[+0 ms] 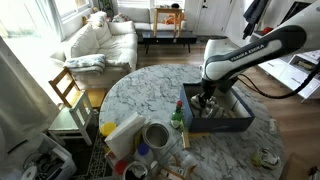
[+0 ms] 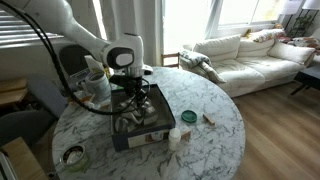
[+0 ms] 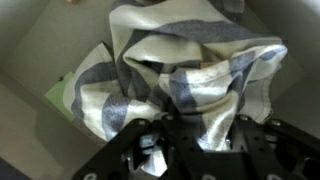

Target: Pick up the striped towel from the blue box and put it on the table, unfold the striped towel, pick up the wooden blocks from the striped towel and put them on the table one by one

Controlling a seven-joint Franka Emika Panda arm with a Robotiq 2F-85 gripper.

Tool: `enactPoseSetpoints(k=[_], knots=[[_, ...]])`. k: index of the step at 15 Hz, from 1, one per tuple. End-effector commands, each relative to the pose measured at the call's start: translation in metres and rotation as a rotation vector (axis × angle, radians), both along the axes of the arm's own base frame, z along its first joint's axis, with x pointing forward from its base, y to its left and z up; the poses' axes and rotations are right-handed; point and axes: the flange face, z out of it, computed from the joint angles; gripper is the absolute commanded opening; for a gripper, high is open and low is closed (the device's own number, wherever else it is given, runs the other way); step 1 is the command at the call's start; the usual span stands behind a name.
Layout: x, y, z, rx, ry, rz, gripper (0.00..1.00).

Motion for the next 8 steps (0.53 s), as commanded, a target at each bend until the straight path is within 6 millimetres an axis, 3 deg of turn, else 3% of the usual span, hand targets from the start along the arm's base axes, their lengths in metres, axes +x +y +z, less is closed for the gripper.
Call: enactPoseSetpoints(k=[1,8], knots=[[0.001,-0.002,0.042,-0.007,0.061,0.012,0.16],[0.001,-0.002,0.104,-0.002,0.165,-0.001,0.16]])
